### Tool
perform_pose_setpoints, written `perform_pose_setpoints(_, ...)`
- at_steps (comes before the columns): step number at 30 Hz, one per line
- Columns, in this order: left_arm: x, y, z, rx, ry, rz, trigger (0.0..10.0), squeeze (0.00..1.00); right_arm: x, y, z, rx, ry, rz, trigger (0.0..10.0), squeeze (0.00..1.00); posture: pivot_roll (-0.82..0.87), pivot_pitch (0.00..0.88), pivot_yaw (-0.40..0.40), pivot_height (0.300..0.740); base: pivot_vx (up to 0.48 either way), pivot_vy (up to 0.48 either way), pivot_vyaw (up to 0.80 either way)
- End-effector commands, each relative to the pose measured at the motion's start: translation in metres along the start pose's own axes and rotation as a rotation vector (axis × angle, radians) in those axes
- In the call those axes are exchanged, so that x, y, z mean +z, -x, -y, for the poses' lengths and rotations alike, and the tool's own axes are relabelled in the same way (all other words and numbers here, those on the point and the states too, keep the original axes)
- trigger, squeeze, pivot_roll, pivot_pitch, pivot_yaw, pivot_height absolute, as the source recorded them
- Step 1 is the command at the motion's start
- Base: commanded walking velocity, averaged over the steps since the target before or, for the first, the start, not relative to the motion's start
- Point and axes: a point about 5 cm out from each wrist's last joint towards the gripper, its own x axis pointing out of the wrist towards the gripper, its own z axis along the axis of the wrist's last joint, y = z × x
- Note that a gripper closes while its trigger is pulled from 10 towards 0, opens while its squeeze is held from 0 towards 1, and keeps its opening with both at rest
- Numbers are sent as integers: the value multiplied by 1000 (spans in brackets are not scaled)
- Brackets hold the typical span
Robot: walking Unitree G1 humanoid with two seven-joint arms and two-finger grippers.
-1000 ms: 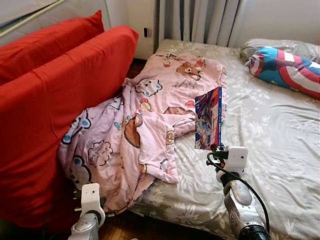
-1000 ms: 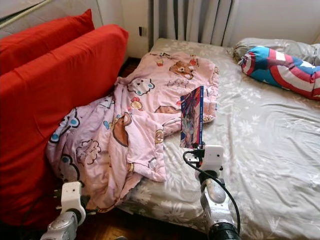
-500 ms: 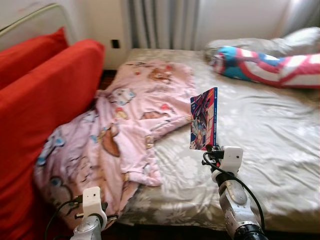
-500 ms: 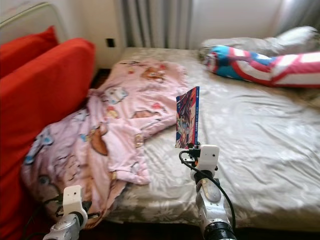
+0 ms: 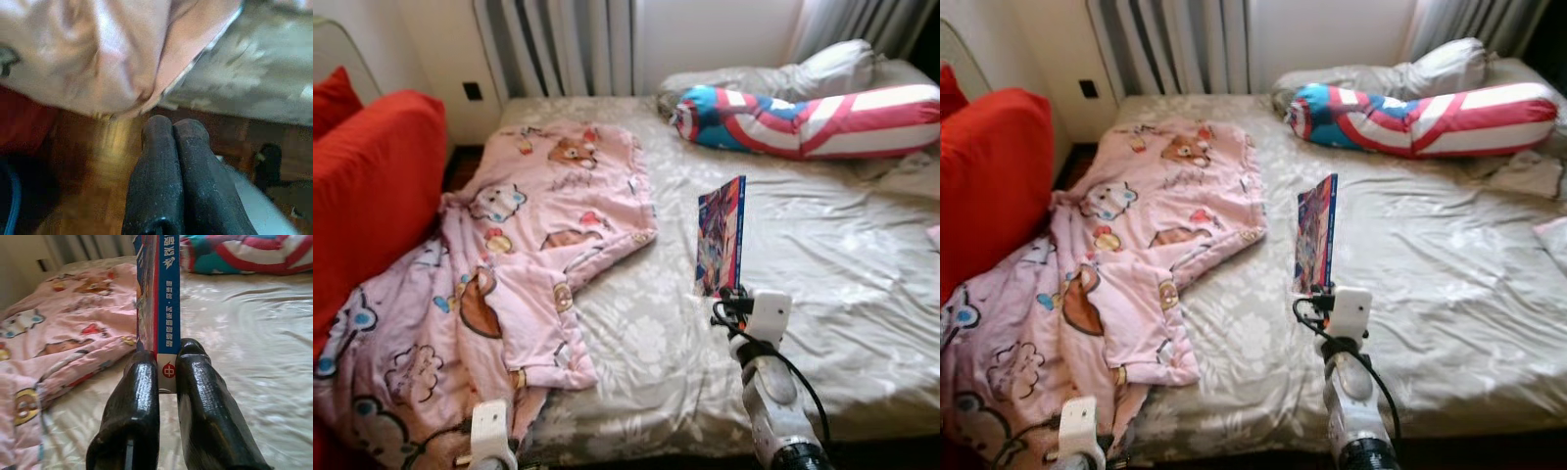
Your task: Clean up the room
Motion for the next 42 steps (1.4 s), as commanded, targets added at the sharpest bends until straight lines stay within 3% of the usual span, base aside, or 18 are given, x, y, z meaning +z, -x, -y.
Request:
perform_pose_setpoints(1,-8,1,-4,16,-19,-34,10000,0,8,-2,-3,11,12,51,10000,0,-72,0,21,740,0,0,0)
perform_pose_setpoints(8,-7,1,-2,21,-50,-20,10000,0,5,-3,-3,13,-4,31,10000,0,-76,0,14,740,0,-125,-549)
perform_pose_setpoints(22,-7,1,2,4,-70,-19,10000,0,8,-4,-3,9,41,43,10000,0,-84,0,7,740,0,-301,0)
perform_pose_setpoints(42,-1,0,2,1,-83,-4,10000,0,13,-8,-3,-11,32,53,10000,0,-77,43,18,740,0,-290,-118)
